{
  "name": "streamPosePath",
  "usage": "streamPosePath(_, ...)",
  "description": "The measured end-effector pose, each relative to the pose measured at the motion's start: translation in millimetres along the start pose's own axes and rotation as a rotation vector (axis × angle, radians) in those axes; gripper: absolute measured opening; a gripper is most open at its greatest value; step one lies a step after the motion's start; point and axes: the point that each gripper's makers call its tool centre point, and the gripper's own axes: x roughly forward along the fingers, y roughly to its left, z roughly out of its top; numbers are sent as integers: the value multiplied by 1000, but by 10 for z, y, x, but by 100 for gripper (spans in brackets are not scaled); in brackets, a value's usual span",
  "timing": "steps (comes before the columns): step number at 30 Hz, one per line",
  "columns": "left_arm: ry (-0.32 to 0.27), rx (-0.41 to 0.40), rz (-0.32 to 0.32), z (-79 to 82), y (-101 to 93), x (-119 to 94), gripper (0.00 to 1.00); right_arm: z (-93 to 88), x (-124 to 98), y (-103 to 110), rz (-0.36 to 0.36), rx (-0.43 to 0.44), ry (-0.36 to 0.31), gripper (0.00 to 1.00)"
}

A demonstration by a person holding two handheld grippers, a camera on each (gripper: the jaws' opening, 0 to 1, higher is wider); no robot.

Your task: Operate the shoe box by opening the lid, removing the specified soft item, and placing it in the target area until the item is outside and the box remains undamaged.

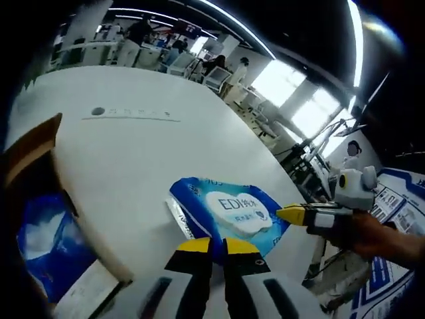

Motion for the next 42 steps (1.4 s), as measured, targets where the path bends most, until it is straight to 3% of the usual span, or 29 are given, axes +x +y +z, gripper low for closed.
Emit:
streamPosePath(16, -38, -74, 54, -40, 81, 289, 5, 43, 226, -287, -42, -125, 50, 0)
streamPosePath(22, -33, -47, 98, -104, 169, 416, 5, 36, 287, -302, -44, -96, 30, 0)
streamPosePath(27, -10, -64, 110, -166, 207, 422, 6, 34, 305, -310, -37, -107, 24, 0)
streamPosePath(33, 14, -55, 110, -248, 220, 429, 9, -98, 311, -331, -67, -82, 25, 1)
streamPosePath(42, 20, -28, 105, -332, 258, 294, 16, -104, 223, -357, -90, -81, 27, 6)
